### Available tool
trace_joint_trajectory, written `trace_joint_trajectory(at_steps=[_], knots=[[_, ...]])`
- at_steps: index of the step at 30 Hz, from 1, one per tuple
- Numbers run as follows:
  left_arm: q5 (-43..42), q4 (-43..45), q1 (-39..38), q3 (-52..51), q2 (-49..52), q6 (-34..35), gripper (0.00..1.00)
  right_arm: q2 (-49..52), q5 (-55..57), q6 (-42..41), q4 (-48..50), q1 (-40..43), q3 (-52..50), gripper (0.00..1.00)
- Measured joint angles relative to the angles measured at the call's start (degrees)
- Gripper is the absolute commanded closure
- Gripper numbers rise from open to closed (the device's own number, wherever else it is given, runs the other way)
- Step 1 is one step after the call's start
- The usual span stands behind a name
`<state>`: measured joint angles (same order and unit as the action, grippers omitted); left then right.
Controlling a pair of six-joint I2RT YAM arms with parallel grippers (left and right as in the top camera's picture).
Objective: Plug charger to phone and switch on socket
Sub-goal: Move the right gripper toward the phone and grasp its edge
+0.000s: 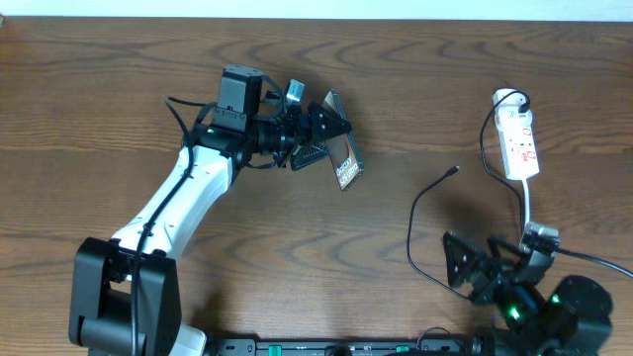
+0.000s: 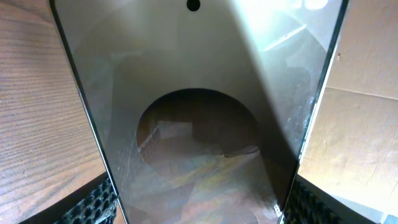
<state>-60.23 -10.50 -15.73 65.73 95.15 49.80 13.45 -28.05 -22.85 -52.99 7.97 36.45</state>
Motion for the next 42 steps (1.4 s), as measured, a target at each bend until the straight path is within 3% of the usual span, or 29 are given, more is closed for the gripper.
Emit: trace_joint_trajectory(at_steps=[4,7,10,15,20,31,34,37,42], knots=[[-0.7,0.0,0.0,0.0,0.0,0.2,0.41,1.2,-7.0,1.2,-8.9,0.0,7.5,0.01],[-1.0,0.0,0.0,0.0,0.0,0.2,0.41,1.2,-14.6,3.4,-9.7,0.0,9.7,0.01],[-1.2,0.0,0.0,0.0,0.0,0.7,0.41,1.2,-18.6,4.7,-8.0,0.0,9.4,0.01],[-1.2,0.0,0.0,0.0,0.0,1.9,0.41,1.2,-21.0,6.9,3.8,0.0,2.9,0.01],[-1.4,0.0,0.0,0.0,0.0,3.6,0.41,1.5,-18.5,7.6,12.5,0.0,-2.0,0.01],[-1.4,0.0,0.0,0.0,0.0,4.6,0.41,2.9,-12.0,6.7,23.7,0.0,-2.4,0.01],[-1.4,0.0,0.0,0.0,0.0,4.7,0.41,7.1,-11.3,6.1,24.5,0.0,-2.1,0.01],[-1.4,0.0,0.0,0.0,0.0,4.7,0.41,13.7,-10.6,6.1,24.0,-0.2,-0.6,0.09],[-1.4,0.0,0.0,0.0,0.0,5.5,0.41,22.2,-6.4,8.1,23.1,-4.8,4.6,0.06]])
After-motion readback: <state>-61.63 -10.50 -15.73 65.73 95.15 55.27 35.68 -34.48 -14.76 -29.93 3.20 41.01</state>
